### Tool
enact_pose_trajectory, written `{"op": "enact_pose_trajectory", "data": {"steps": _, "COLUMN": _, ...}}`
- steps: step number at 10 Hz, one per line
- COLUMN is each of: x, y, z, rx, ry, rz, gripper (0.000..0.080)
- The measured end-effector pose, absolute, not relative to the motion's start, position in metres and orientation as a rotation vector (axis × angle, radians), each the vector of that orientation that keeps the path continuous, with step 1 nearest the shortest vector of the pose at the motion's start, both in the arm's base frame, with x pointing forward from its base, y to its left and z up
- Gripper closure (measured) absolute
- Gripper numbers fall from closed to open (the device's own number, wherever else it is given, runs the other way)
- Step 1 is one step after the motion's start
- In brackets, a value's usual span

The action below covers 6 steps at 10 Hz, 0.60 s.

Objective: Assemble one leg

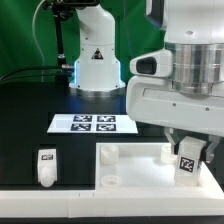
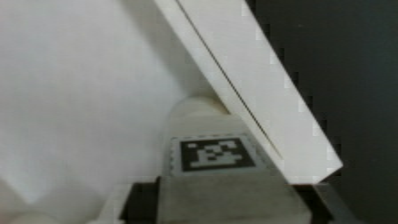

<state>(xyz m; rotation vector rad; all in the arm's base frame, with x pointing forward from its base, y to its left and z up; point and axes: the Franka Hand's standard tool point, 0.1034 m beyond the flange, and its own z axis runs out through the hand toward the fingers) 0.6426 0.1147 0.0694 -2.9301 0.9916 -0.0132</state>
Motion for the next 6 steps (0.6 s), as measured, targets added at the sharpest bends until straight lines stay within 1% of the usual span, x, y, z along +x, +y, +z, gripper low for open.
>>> {"op": "enact_pose_trajectory", "data": {"steps": 1, "x": 0.6435, "y": 0.1121, "z": 0.0693, "rx": -2.888, "ry": 1.114, "rz": -0.012, "gripper": 0.0511}}
{"op": "enact_pose_trajectory", "data": {"steps": 4, "x": 0.6428, "y": 0.1126, "z": 0.0691, "rx": -2.544, "ry": 1.762, "rz": 0.051, "gripper": 0.0511}}
{"op": "enact_pose_trajectory", "data": {"steps": 6, "x": 0.6450, "y": 0.1137, "z": 0.0684, "rx": -2.164, "ry": 2.135, "rz": 0.119, "gripper": 0.0511}}
